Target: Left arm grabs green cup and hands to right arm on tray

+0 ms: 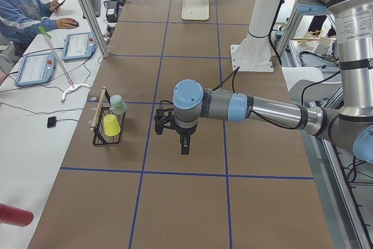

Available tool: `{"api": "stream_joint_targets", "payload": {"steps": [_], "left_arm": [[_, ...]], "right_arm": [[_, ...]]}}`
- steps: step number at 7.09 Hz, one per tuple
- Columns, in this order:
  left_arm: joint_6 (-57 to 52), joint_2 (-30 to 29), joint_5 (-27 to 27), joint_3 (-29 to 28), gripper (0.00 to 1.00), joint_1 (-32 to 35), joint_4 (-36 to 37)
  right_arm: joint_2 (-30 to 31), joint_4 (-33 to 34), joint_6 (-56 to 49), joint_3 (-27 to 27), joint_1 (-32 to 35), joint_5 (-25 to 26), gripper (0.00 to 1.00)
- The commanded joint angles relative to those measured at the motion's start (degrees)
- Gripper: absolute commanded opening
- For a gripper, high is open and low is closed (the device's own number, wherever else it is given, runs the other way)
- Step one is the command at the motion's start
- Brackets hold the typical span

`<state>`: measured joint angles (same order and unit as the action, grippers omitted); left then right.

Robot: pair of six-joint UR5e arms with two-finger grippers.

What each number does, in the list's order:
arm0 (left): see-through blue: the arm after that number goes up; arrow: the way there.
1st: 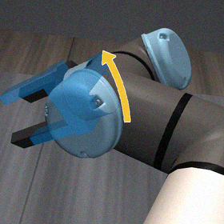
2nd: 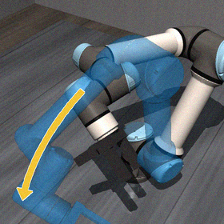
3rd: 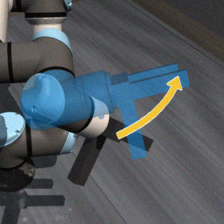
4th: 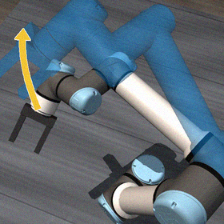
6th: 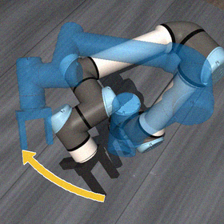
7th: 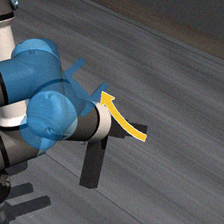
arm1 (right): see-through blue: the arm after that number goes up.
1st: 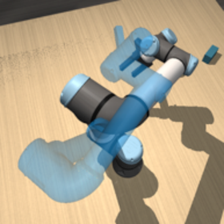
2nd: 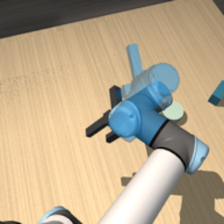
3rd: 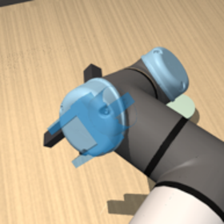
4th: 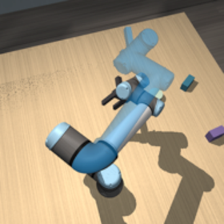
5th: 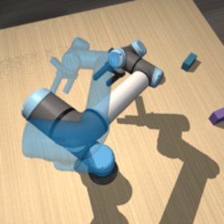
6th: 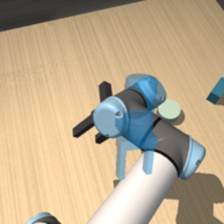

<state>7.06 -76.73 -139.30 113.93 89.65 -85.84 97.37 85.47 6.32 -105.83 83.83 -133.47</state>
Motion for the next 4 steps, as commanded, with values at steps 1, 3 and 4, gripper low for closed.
{"api": "stream_joint_targets", "payload": {"steps": [1, 3, 4], "left_arm": [[0.3, 0.0, -2.3, 0.2, 1.00, -0.1, -0.3], [0.4, -0.1, -5.5, 0.5, 1.00, -0.3, -1.5], [0.4, -2.0, -5.5, 0.3, 1.00, -1.9, -1.4]], "right_arm": [[0.3, -0.1, 0.3, 0.0, -0.2, -1.3, 1.00], [0.4, -0.3, 0.4, 0.0, -0.2, -2.7, 1.00], [0.4, -0.3, 0.4, 0.1, -0.2, -3.5, 1.00]]}}
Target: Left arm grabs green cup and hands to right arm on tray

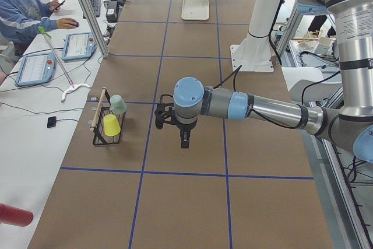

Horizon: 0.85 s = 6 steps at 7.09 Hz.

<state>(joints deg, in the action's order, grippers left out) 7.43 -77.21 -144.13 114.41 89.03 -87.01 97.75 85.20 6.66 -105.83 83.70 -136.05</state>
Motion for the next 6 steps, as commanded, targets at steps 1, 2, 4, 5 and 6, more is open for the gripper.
{"api": "stream_joint_targets", "payload": {"steps": [1, 2, 4, 5, 6], "left_arm": [[0.2, -4.6, -0.1, -0.2, 1.00, -4.4, 0.1], [0.1, -5.5, -0.2, -0.4, 0.99, -5.0, -0.3], [1.0, -10.2, 0.0, -2.6, 1.00, -7.4, 0.4], [5.7, -11.5, 0.0, -2.9, 1.00, -8.4, -1.2], [15.5, -18.6, 1.4, -5.0, 1.00, -11.5, -1.8]], "right_arm": [[0.0, -0.1, -0.1, 0.1, -0.1, -1.8, 1.00], [-0.3, -0.2, -0.2, 0.4, -0.1, -1.5, 1.00], [-1.4, -0.2, -0.8, 0.4, -1.3, -0.1, 1.00], [-1.4, -0.3, -0.6, 0.6, -2.4, -0.2, 1.00], [-1.3, -3.3, -0.2, 0.7, -2.6, -0.2, 1.00]]}}
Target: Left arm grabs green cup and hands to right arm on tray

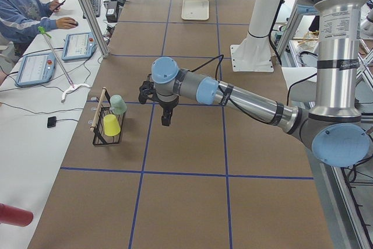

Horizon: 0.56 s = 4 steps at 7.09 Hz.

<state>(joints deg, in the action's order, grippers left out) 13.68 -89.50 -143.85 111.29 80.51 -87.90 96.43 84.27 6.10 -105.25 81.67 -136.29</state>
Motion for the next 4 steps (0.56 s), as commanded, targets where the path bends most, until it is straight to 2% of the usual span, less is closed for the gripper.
{"api": "stream_joint_targets", "payload": {"steps": [1, 2, 3, 4], "left_arm": [[12.8, -9.5, 6.5, -3.0, 1.00, -6.0, -1.2], [13.2, -12.9, 10.9, -6.2, 0.99, -8.4, -1.2], [13.8, -20.0, 11.4, -12.7, 0.99, -9.4, -1.1], [13.8, -23.4, 11.4, -17.2, 0.99, -9.9, -1.3]], "right_arm": [[0.6, -4.5, 0.1, 1.7, -0.8, -0.4, 1.00], [0.6, -7.2, 0.1, 2.8, -1.2, -0.6, 1.00], [0.7, -7.5, 0.4, 3.5, -1.5, -0.6, 1.00], [0.6, -7.6, 0.7, 3.5, -2.2, -0.6, 1.00]]}}
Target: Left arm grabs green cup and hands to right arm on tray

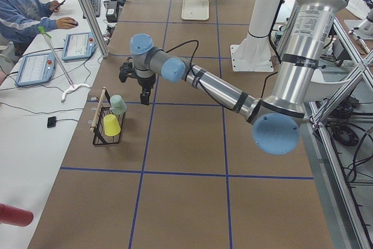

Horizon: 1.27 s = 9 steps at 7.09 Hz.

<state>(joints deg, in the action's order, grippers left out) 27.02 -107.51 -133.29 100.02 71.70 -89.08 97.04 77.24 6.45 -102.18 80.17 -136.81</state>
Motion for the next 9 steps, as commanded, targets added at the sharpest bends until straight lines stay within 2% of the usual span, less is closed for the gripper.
{"api": "stream_joint_targets", "payload": {"steps": [1, 2, 3, 4, 5, 7, 9], "left_arm": [[0.6, -9.0, 0.5, -10.9, 0.99, -2.3, -0.2], [0.5, -9.7, 0.1, -13.7, 0.98, -2.4, -0.3], [0.6, -13.2, 0.1, -18.8, 0.94, -2.4, -0.2], [0.3, -16.6, 0.2, -23.8, 0.94, -2.5, -0.4], [0.1, -16.6, 0.7, -24.4, 0.94, -3.0, -1.4], [0.4, -18.0, 0.8, -32.1, 0.99, -3.4, -9.4], [2.9, -19.6, 0.8, -33.7, 0.99, -3.8, -10.3]], "right_arm": [[0.0, -0.6, 0.2, 0.5, -0.9, 0.0, 1.00], [-0.1, -0.7, 0.2, 0.5, -1.2, 0.2, 1.00], [-0.2, -0.7, 0.1, 0.5, -1.3, 0.3, 1.00], [-0.2, -0.7, 0.2, 0.5, -1.7, 0.3, 1.00], [-0.2, -0.7, 0.3, 0.4, -1.8, 0.1, 1.00], [-0.5, -0.7, 0.2, 0.5, -1.9, 0.4, 1.00], [-0.5, -0.7, 0.3, 0.5, -2.0, 0.2, 1.00]]}}
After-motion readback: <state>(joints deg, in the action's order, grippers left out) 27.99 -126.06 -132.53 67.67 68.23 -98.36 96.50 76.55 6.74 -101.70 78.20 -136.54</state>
